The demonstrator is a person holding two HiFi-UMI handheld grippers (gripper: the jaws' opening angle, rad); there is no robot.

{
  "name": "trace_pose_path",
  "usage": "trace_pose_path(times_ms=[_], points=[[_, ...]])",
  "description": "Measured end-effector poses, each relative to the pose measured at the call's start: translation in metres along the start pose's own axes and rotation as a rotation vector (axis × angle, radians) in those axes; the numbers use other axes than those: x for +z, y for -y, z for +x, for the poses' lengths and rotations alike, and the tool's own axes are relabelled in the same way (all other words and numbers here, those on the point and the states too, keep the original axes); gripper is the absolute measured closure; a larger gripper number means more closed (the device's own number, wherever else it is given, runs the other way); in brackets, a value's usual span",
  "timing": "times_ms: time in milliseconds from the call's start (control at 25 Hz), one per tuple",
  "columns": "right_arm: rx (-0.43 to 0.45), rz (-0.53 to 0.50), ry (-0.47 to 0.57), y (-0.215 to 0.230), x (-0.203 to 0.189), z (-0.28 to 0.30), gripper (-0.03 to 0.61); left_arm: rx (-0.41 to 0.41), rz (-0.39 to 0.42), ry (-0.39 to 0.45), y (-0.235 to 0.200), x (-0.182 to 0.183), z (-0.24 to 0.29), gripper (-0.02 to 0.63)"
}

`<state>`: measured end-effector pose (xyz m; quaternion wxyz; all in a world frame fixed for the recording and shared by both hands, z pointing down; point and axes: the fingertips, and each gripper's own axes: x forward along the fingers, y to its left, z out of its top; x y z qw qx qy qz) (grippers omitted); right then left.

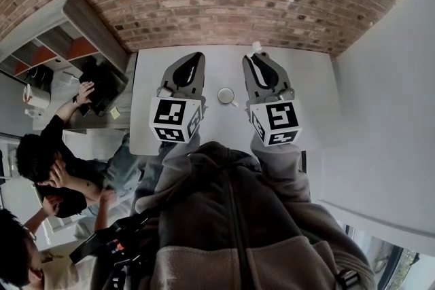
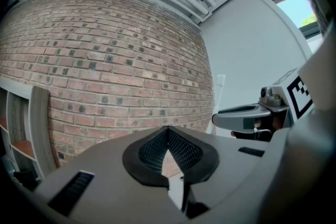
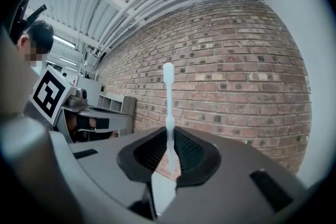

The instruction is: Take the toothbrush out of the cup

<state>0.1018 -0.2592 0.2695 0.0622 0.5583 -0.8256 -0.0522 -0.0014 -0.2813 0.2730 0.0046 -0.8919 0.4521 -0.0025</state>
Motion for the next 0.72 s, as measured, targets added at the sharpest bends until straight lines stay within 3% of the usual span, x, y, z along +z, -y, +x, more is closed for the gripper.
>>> trace_pose_path(times_ms=[720], points=[[0.0,0.005,-0.001,-0.005,-0.006,-0.002,0.534,-0.001,-0.01,-0.017,-0.001,-0.011,-0.003,0.611]])
